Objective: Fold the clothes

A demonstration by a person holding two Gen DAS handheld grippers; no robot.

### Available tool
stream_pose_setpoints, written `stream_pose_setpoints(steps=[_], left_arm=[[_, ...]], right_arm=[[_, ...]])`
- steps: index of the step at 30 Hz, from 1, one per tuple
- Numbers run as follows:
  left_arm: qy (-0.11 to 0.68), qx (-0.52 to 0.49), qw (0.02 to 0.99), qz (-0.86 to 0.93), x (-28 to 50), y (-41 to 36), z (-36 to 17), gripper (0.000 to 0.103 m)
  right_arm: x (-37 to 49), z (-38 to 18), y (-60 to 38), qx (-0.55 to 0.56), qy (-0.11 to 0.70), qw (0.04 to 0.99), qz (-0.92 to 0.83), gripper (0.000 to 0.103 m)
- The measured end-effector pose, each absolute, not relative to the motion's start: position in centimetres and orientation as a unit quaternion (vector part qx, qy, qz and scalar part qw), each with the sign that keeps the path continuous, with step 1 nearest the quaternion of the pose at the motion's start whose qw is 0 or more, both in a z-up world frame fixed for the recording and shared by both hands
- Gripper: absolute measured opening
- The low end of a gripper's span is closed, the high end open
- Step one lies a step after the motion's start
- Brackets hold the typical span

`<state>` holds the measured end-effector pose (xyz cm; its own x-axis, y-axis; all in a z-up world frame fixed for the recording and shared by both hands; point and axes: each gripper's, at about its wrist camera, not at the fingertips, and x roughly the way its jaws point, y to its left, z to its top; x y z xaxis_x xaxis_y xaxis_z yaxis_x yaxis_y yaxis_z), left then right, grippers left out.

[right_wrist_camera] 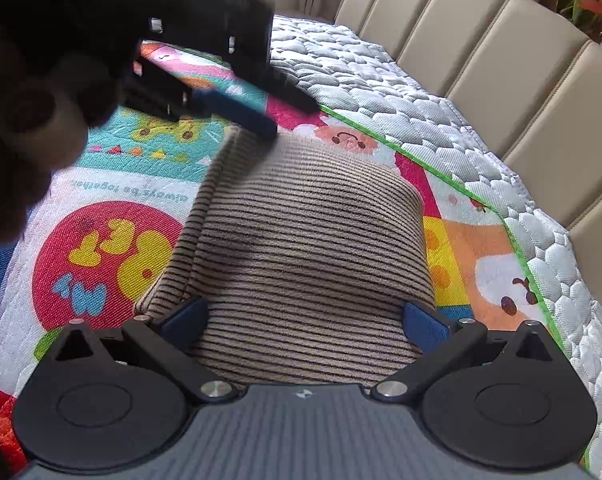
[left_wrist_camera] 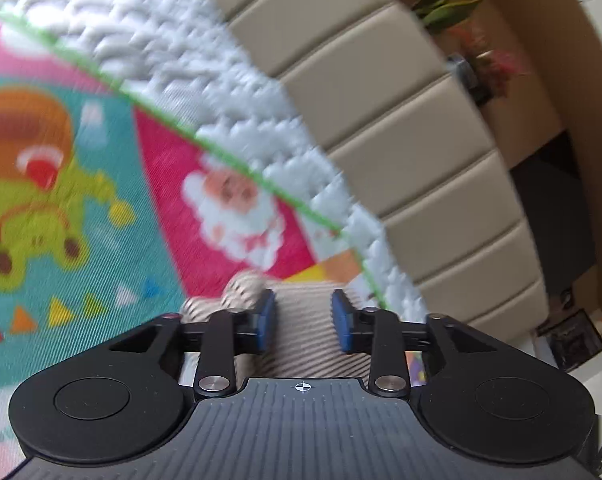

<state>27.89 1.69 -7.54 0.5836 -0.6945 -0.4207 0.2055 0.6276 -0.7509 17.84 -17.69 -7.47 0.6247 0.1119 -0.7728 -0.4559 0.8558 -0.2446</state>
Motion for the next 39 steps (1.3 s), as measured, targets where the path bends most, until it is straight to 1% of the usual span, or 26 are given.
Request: stream_pose_setpoints(steps=[2,4,6,7,8,12,17,21,24,25,27,28,30,32,34,36,37,39], left_arm=[[0.342,-0.324,0.837,-0.278,27.6,1.7,-6.3,0.043],[0.356,-0.328,0.832,-0.271,27.9,1.5,-6.7,0.043],[0.377,-0.318,0.831,-0.255,28.2,1.1,-7.9,0.039],[0.387,-0.308,0.833,-0.248,28.4,1.0,-8.3,0.035],[0.396,-0.299,0.834,-0.241,28.5,0.9,-8.8,0.034],[0.403,-0.315,0.824,-0.243,28.9,1.5,-9.3,0.034],[0.414,-0.313,0.821,-0.236,29.2,1.1,-10.3,0.034],[0.415,-0.324,0.817,-0.236,29.3,1.2,-10.7,0.034],[0.409,-0.322,0.821,-0.234,28.9,1.4,-9.8,0.034],[0.405,-0.32,0.824,-0.233,28.6,1.6,-9.2,0.036],[0.396,-0.315,0.831,-0.23,28.0,1.8,-8.0,0.046],[0.393,-0.31,0.837,-0.221,27.4,1.9,-7.2,0.055],[0.393,-0.294,0.847,-0.201,26.2,2.0,-5.9,0.065],[0.408,-0.29,0.843,-0.195,25.0,1.8,-5.7,0.073],[0.433,-0.296,0.83,-0.19,24.4,1.1,-6.7,0.073],[0.459,-0.295,0.818,-0.185,23.8,0.2,-7.8,0.071],[0.471,-0.291,0.813,-0.182,23.6,-0.3,-8.4,0.066],[0.479,-0.28,0.812,-0.18,23.2,-0.9,-9.1,0.067]], right_arm=[[17.8,-7.4,-17.9,-0.21,0.402,0.876,0.165,0.103],[17.8,-7.3,-18.0,-0.209,0.401,0.876,0.167,0.103],[17.6,-6.8,-18.0,-0.209,0.4,0.876,0.17,0.103],[17.5,-6.5,-18.0,-0.208,0.398,0.877,0.171,0.103],[17.3,-5.8,-18.0,-0.203,0.39,0.881,0.173,0.103],[17.0,-3.7,-17.9,-0.174,0.363,0.896,0.186,0.103],[17.8,-6.5,-17.7,-0.213,0.399,0.875,0.173,0.103],[18.0,-6.7,-17.3,-0.215,0.405,0.873,0.167,0.103],[17.8,-7.3,-17.2,-0.219,0.4,0.875,0.164,0.103],[17.9,-7.3,-17.3,-0.217,0.4,0.875,0.165,0.103],[18.0,-7.3,-17.7,-0.21,0.402,0.875,0.168,0.103],[18.1,-7.3,-17.9,-0.206,0.403,0.876,0.17,0.103],[18.2,-7.3,-18.2,-0.2,0.404,0.876,0.173,0.103],[18.2,-7.2,-18.3,-0.198,0.403,0.876,0.176,0.103],[18.0,-7.0,-18.8,-0.199,0.404,0.874,0.181,0.103],[17.8,-6.5,-19.4,-0.201,0.407,0.872,0.186,0.103],[17.7,-6.3,-19.8,-0.202,0.408,0.87,0.189,0.103],[17.5,-5.9,-20.5,-0.204,0.41,0.867,0.195,0.103]])
